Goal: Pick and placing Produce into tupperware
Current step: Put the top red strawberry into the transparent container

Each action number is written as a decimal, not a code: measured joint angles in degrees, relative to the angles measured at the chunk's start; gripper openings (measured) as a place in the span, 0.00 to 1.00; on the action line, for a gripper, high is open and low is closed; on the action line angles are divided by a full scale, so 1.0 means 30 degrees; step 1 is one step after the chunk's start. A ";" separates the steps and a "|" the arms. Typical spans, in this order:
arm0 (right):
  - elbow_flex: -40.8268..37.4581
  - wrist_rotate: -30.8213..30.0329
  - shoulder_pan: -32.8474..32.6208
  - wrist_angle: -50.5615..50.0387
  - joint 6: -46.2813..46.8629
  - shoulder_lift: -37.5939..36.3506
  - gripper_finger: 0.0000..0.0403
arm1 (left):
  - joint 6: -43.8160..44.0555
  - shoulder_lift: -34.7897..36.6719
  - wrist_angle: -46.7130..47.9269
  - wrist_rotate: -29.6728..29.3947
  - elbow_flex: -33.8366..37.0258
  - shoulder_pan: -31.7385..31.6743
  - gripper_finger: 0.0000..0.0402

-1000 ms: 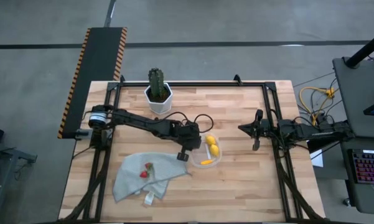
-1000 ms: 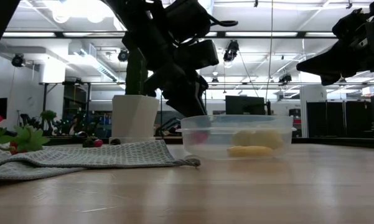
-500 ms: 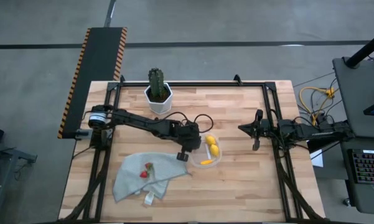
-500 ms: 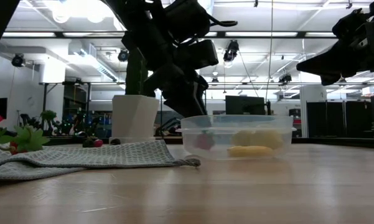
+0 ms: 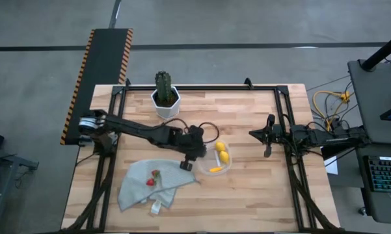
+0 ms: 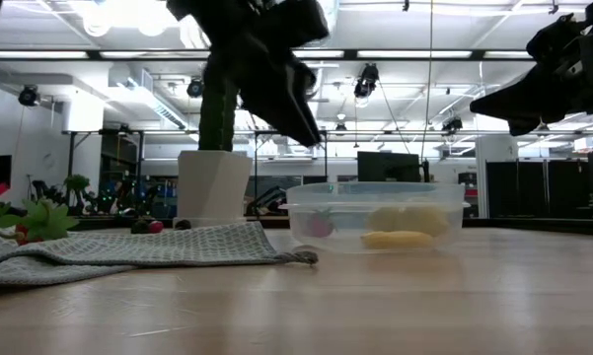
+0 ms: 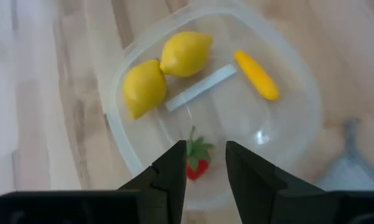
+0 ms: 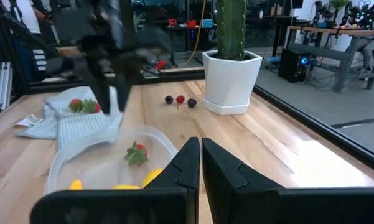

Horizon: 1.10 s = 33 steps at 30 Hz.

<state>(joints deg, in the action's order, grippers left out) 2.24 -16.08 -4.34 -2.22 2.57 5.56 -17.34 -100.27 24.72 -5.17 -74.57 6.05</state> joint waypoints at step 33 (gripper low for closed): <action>0.0000 -0.0005 -0.0005 0.0000 0.0291 0.0219 0.02 | 1.4761 0.1332 1.2766 -0.4432 0.0407 0.9554 0.24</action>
<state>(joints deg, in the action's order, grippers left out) 2.24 -16.10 -4.36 -2.22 3.44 6.22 26.95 -96.28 63.02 -18.47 -73.35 34.71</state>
